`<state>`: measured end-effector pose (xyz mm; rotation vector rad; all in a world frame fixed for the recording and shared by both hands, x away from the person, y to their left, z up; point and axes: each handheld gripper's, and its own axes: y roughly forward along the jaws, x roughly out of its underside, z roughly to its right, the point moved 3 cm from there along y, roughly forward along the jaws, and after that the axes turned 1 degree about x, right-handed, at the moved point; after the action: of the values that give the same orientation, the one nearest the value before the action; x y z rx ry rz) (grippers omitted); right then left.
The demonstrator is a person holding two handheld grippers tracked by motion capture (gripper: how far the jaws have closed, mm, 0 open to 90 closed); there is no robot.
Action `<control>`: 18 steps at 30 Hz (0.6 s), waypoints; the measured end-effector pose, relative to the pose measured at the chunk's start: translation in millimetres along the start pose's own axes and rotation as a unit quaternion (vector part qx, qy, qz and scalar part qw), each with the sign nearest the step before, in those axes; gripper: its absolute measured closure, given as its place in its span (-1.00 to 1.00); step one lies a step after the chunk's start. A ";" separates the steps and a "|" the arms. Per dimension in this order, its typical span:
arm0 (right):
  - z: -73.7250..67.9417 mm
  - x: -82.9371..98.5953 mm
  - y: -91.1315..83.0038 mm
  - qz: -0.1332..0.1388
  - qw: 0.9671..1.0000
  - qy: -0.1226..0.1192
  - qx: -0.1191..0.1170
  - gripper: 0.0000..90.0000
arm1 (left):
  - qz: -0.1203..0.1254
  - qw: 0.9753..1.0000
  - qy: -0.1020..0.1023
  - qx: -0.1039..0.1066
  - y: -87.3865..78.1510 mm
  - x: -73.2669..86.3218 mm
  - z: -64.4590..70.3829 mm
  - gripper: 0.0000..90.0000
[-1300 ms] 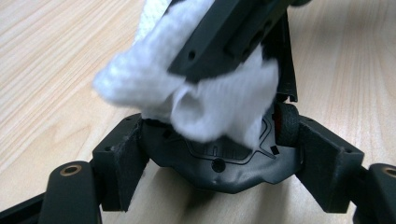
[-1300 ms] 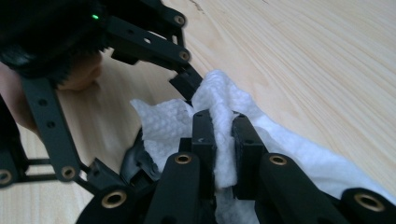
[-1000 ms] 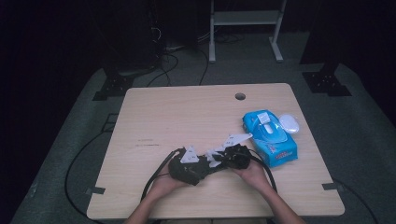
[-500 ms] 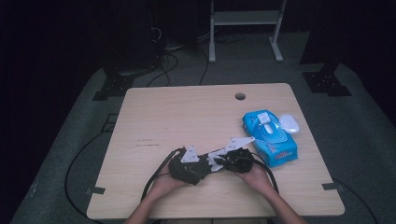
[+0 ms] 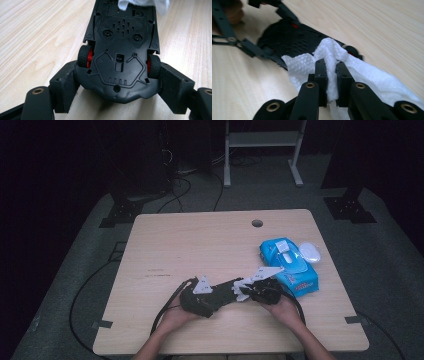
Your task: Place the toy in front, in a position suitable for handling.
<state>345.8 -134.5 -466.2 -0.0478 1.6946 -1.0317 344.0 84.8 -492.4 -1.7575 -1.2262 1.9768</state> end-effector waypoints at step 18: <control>-2.8 -0.2 1.5 0.004 1.000 -0.004 -0.003 0.82 | 0.006 1.000 0.000 0.003 0.6 0.2 -0.5 -0.47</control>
<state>344.4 -131.7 -467.0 -0.0487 1.6902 -1.0193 344.6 84.7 -492.9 -1.7656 -1.2118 1.9841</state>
